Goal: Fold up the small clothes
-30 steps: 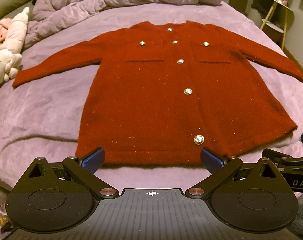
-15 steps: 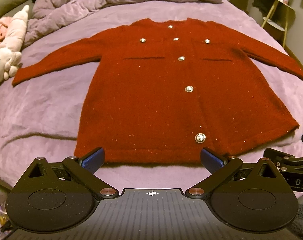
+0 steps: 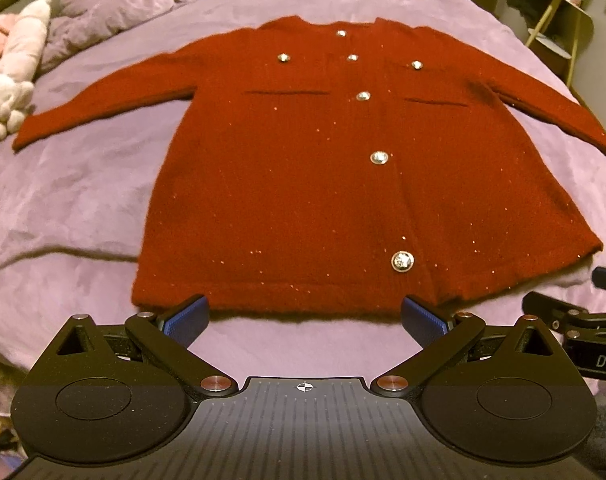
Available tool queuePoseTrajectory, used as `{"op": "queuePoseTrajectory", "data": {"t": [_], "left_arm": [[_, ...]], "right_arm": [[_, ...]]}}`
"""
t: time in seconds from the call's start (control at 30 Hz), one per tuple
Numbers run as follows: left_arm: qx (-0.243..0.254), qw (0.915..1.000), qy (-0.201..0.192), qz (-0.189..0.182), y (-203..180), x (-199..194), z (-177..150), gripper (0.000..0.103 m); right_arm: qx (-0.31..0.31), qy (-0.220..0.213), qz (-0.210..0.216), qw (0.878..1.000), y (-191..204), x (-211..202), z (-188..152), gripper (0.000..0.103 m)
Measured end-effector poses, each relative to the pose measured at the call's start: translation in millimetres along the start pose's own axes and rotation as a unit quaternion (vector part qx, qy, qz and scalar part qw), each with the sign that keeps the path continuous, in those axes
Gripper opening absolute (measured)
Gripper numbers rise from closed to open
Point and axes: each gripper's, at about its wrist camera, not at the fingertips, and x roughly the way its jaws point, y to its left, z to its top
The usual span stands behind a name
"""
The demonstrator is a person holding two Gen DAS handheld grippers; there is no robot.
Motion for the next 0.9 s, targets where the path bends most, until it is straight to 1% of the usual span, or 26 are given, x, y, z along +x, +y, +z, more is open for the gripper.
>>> {"op": "queuePoseTrajectory", "data": {"t": [0.17, 0.27, 0.33, 0.4, 0.43, 0.47, 0.5, 0.53, 0.57, 0.63, 0.67, 0.7, 0.73, 0.77, 0.8, 0.83, 0.87, 0.9], "left_arm": [[-0.007, 0.9998, 0.015, -0.014, 2.9, 17.7, 2.9, 0.103], [-0.013, 0.9995, 0.027, -0.014, 6.8, 31.5, 9.9, 0.103], [-0.014, 0.9996, 0.021, -0.012, 10.0, 38.3, 19.6, 0.103], [-0.013, 0.9999, 0.004, -0.011, 13.1, 44.8, 33.7, 0.103], [-0.014, 0.9998, -0.008, -0.01, 14.7, 48.9, 42.4, 0.103], [-0.017, 0.9996, -0.022, -0.011, 15.9, 53.7, 51.2, 0.103], [-0.021, 0.9989, -0.039, -0.011, 16.9, 60.3, 61.6, 0.103], [-0.026, 0.9983, -0.051, -0.012, 17.2, 66.4, 70.2, 0.103], [-0.032, 0.9976, -0.061, -0.011, 17.0, 73.9, 80.0, 0.103], [-0.04, 0.9965, -0.073, -0.011, 14.6, 89.7, 97.5, 0.103], [-0.044, 0.9963, -0.074, -0.005, 12.8, 98.1, 106.3, 0.103], [-0.048, 0.9962, -0.073, 0.001, 10.7, 106.2, 112.2, 0.103], [-0.047, 0.9963, -0.072, 0.005, 7.9, 115.6, 117.8, 0.103], [-0.045, 0.9966, -0.069, 0.01, 5.6, 123.6, 121.3, 0.103], [-0.042, 0.9969, -0.064, 0.017, 3.1, 132.3, 124.3, 0.103], [-0.04, 0.9971, -0.06, 0.023, 1.6, 138.3, 124.8, 0.103], [-0.04, 0.9973, -0.054, 0.029, 0.8, 144.2, 124.5, 0.103], [-0.042, 0.9976, -0.047, 0.029, 2.6, 147.1, 121.1, 0.103]], "right_arm": [[0.009, 0.0, 0.037, 0.999, -12.5, 19.9, -6.8, 0.099], [0.028, -0.006, 0.042, 0.999, -30.5, 32.9, -5.1, 0.099], [0.046, -0.032, 0.043, 0.998, -50.0, 37.6, 2.6, 0.099], [0.074, -0.076, 0.045, 0.993, -80.9, 41.0, 17.9, 0.099], [0.095, -0.099, 0.036, 0.99, -98.8, 42.6, 26.7, 0.099], [0.13, -0.125, 0.021, 0.983, -124.8, 45.6, 38.9, 0.099], [0.162, -0.143, 0.009, 0.976, -147.7, 48.9, 47.9, 0.099], [0.203, -0.158, -0.001, 0.966, -173.2, 53.2, 56.8, 0.099], [0.262, -0.176, -0.005, 0.949, -206.7, 58.8, 66.3, 0.099], [0.342, -0.201, 0.002, 0.918, -256.0, 69.4, 75.8, 0.097], [0.389, -0.209, 0.003, 0.897, -284.0, 77.4, 80.4, 0.09], [0.416, -0.216, 0.001, 0.883, -301.7, 83.2, 82.0, 0.087], [0.447, -0.225, -0.002, 0.866, -321.5, 90.8, 83.3, 0.082], [0.473, -0.224, -0.015, 0.852, -336.2, 98.5, 84.8, 0.074], [0.49, -0.221, -0.025, 0.843, -347.3, 104.9, 86.6, 0.067], [0.504, -0.221, -0.028, 0.834, -358.1, 112.5, 87.7, 0.054], [0.522, -0.222, -0.027, 0.823, -367.5, 120.1, 87.0, 0.048], [0.54, -0.221, -0.023, 0.812, -374.9, 126.0, 84.7, 0.047]]}}
